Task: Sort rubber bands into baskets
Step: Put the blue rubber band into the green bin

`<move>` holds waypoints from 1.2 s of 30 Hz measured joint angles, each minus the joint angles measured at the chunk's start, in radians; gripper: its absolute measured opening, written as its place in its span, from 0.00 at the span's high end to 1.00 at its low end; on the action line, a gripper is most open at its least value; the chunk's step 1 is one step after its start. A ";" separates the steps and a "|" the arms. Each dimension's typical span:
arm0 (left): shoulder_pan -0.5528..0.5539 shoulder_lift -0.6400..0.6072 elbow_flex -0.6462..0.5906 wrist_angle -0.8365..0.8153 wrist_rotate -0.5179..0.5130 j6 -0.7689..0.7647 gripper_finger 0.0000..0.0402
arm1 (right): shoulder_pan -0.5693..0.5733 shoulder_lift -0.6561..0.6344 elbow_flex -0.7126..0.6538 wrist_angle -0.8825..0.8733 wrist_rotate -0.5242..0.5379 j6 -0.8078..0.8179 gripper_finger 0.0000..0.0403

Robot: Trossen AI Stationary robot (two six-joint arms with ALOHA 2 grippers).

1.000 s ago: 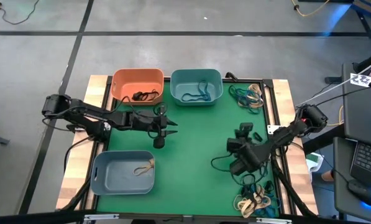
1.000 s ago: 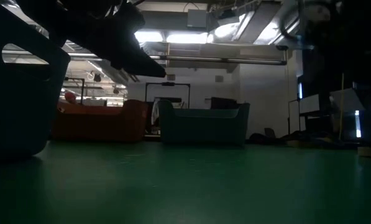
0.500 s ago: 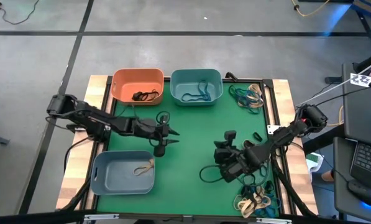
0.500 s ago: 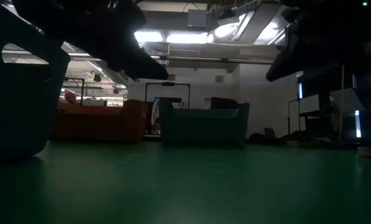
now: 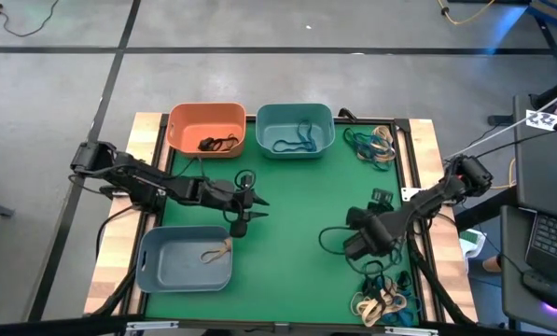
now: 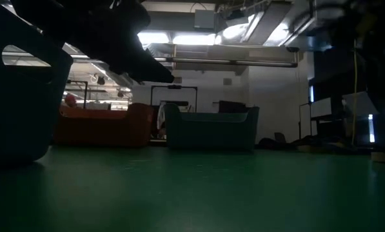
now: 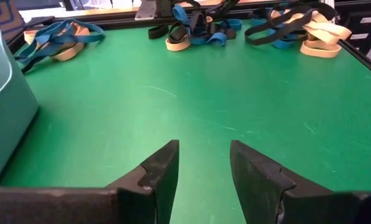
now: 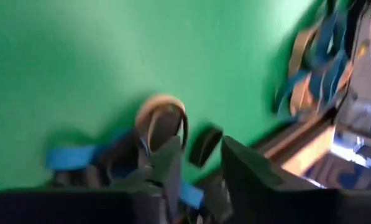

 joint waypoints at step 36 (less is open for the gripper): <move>0.001 0.000 0.000 -0.043 -0.027 0.027 0.65 | 0.000 0.000 -0.339 0.099 -0.195 -0.241 0.29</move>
